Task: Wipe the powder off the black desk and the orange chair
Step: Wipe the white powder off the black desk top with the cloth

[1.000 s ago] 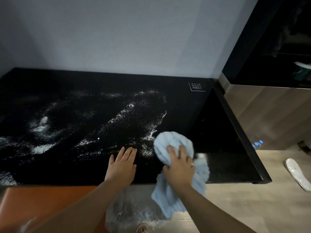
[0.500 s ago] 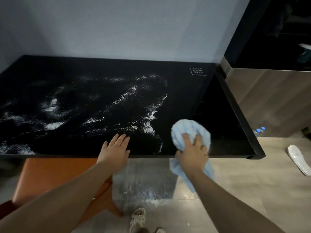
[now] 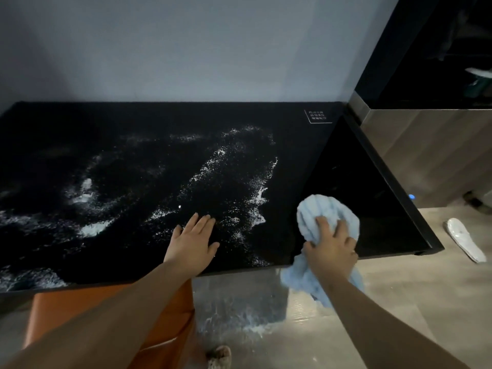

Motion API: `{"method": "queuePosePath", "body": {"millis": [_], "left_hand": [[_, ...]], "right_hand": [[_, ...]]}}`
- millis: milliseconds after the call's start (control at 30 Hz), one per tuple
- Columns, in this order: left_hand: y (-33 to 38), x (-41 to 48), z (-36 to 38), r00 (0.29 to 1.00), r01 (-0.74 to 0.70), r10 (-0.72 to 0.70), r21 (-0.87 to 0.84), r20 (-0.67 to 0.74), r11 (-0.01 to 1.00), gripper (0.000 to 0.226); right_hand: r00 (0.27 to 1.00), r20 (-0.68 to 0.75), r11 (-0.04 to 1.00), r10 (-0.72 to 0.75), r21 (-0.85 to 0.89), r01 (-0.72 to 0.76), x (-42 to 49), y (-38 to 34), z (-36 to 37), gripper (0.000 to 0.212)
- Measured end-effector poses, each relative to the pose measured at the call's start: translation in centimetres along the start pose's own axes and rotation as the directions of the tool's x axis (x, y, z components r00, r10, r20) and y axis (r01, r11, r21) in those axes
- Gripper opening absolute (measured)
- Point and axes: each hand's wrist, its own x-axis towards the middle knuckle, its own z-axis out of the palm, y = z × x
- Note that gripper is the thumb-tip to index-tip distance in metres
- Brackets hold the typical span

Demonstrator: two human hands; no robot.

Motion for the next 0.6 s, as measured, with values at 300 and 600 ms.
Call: {"method": "queuePosePath", "body": {"millis": [300, 600], "left_hand": [[-0.6, 1.8, 0.2, 0.997, -0.041, 0.041, -0.010, 0.069, 0.999, 0.058], [0.6, 3.6, -0.4, 0.993, -0.044, 0.043, 0.015, 0.109, 0.999, 0.052]], "right_hand": [[0.985, -0.095, 0.920, -0.146, 0.353, 0.170, 0.3, -2.8, 0.2, 0.057], [0.954, 0.101, 0.958, -0.284, 0.079, 0.277, -0.1, -5.3, 1.7, 0.064]]}}
